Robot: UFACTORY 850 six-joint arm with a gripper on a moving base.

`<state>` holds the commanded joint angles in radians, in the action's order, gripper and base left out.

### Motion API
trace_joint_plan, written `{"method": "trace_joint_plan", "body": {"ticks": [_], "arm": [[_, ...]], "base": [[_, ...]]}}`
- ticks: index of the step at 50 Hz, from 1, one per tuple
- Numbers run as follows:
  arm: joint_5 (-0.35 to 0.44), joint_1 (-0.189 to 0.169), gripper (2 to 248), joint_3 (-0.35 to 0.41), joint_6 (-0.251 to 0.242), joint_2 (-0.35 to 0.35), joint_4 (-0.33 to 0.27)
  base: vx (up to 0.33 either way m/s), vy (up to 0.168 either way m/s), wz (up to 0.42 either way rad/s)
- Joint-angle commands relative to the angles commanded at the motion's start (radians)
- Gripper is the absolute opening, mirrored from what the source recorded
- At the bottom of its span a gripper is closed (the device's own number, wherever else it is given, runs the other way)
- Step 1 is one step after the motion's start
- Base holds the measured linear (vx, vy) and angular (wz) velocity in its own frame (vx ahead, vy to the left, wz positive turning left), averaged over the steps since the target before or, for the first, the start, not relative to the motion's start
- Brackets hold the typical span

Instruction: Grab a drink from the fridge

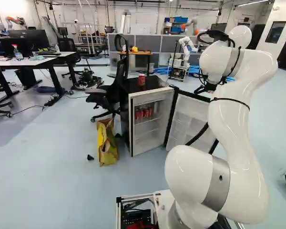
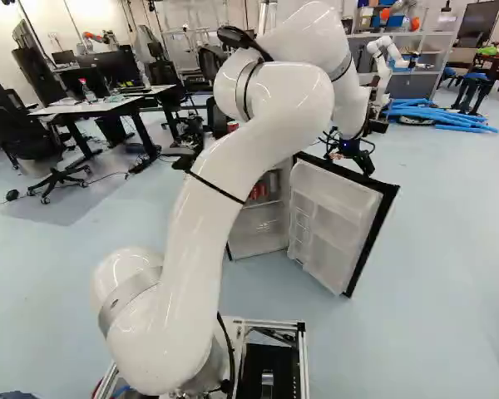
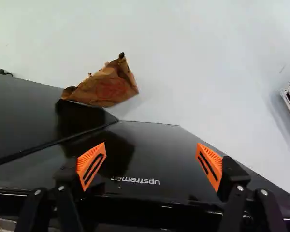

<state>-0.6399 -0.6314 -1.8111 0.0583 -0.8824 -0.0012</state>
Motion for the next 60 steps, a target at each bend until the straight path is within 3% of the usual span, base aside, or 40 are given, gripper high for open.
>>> {"method": "trace_joint_plan", "body": {"ticks": [60], "arm": [[0.000,-0.002,247,0.247,0.000,0.156,0.000]], "base": [[0.000,0.000,0.000]]}}
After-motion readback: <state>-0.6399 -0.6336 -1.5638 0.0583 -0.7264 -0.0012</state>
